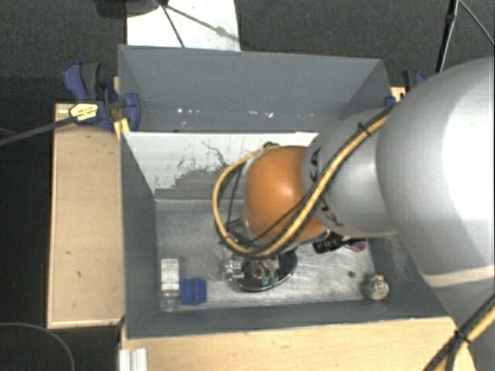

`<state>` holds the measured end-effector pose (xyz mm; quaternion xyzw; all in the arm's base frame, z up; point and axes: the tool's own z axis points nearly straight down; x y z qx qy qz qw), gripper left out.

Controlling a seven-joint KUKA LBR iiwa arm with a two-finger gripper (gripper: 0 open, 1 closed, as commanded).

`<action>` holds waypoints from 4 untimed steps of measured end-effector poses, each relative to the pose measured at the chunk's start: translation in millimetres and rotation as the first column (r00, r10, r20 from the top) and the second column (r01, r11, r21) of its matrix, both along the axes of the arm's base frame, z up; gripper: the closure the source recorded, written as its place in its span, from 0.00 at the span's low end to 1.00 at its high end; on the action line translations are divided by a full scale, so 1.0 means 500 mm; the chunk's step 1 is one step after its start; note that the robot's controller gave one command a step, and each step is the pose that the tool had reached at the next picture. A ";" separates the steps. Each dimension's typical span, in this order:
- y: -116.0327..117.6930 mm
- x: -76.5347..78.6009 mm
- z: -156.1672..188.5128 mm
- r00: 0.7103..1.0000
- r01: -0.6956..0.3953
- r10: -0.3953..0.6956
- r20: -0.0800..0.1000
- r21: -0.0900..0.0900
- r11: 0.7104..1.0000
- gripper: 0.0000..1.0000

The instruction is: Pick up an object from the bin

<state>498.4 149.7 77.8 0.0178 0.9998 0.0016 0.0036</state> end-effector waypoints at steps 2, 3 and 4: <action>0.000 -0.001 -0.001 1.000 0.000 0.000 -0.001 0.000 1.000 1.00; 0.000 -0.004 -0.004 1.000 0.003 -0.003 -0.005 -0.001 1.000 0.00; -0.073 0.023 0.019 1.000 0.031 -0.031 -0.002 -0.002 1.000 0.00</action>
Offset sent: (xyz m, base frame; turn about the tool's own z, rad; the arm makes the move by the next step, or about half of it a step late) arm 0.0000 0.0000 0.0000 0.0000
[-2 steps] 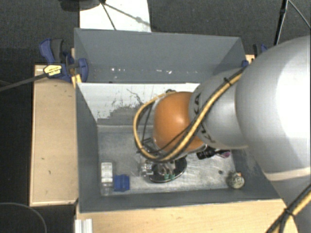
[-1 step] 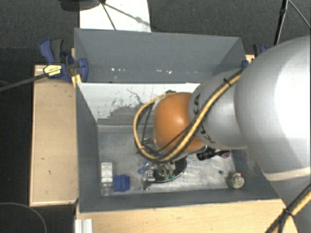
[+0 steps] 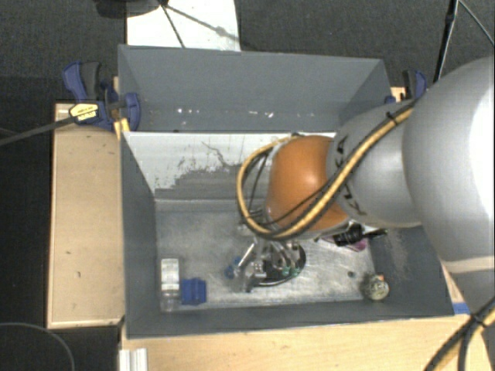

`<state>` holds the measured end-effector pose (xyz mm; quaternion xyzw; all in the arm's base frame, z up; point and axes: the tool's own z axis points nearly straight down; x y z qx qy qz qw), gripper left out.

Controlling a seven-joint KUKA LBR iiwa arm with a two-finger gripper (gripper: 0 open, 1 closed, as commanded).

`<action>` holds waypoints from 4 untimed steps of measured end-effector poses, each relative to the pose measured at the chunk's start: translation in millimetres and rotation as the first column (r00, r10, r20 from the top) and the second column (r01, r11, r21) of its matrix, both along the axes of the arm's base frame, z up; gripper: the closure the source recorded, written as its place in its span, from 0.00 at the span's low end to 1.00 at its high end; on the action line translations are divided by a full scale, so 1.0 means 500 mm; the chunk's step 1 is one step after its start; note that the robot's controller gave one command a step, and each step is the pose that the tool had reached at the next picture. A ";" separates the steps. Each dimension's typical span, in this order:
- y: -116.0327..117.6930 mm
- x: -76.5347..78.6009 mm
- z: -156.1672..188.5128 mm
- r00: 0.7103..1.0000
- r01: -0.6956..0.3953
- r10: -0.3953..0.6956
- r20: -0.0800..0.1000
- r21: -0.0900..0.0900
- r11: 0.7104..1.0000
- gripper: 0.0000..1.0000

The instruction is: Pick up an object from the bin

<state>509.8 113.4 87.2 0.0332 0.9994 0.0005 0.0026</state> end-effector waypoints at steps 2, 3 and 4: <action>-0.076 0.022 -0.012 0.999 0.044 -0.044 0.001 0.001 0.999 1.00; -0.088 0.031 0.210 0.999 -0.050 0.050 0.005 0.000 0.999 1.00; -0.133 0.010 0.294 0.935 -0.354 0.354 0.000 -0.003 0.935 1.00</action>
Offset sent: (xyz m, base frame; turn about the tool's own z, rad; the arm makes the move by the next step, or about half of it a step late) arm 0.0100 -0.0387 -0.0066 0.0377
